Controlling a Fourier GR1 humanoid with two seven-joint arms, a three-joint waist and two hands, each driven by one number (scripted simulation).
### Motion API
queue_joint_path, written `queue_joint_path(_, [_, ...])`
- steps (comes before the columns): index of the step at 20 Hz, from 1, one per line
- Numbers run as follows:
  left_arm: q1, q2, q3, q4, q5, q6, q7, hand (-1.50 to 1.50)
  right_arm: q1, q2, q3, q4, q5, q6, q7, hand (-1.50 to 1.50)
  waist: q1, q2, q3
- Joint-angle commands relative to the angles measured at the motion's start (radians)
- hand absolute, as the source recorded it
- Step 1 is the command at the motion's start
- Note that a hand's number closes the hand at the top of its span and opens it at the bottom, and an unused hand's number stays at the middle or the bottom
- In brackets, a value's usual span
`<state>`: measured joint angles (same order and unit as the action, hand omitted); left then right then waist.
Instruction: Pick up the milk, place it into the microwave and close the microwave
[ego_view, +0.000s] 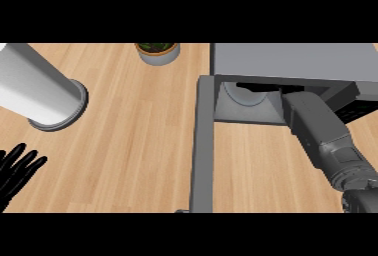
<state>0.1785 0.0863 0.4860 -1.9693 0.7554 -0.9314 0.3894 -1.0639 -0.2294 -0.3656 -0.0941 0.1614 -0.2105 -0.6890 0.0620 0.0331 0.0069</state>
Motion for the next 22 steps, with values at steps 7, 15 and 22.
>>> queue_joint_path(7, [0.033, -0.063, -0.089, 0.045, -0.156, -0.182, -0.041, -1.5, 0.115, 0.13, -0.054, -0.051, -0.094, 0.242, -0.095, -1.5, -0.049, -0.031, -0.007])
queue_joint_path(15, [-0.037, -0.086, -0.17, 0.122, -0.399, -0.14, -0.171, -1.5, 0.322, 0.211, 0.012, -0.147, -0.086, 0.325, -0.145, -1.5, -0.105, -0.051, -0.01])
queue_joint_path(22, [-0.074, -0.086, -0.275, 0.12, -0.52, -0.034, -0.231, 1.5, 0.56, 0.191, 0.076, -0.24, -0.055, 0.289, -0.196, -1.5, -0.126, -0.056, -0.011])
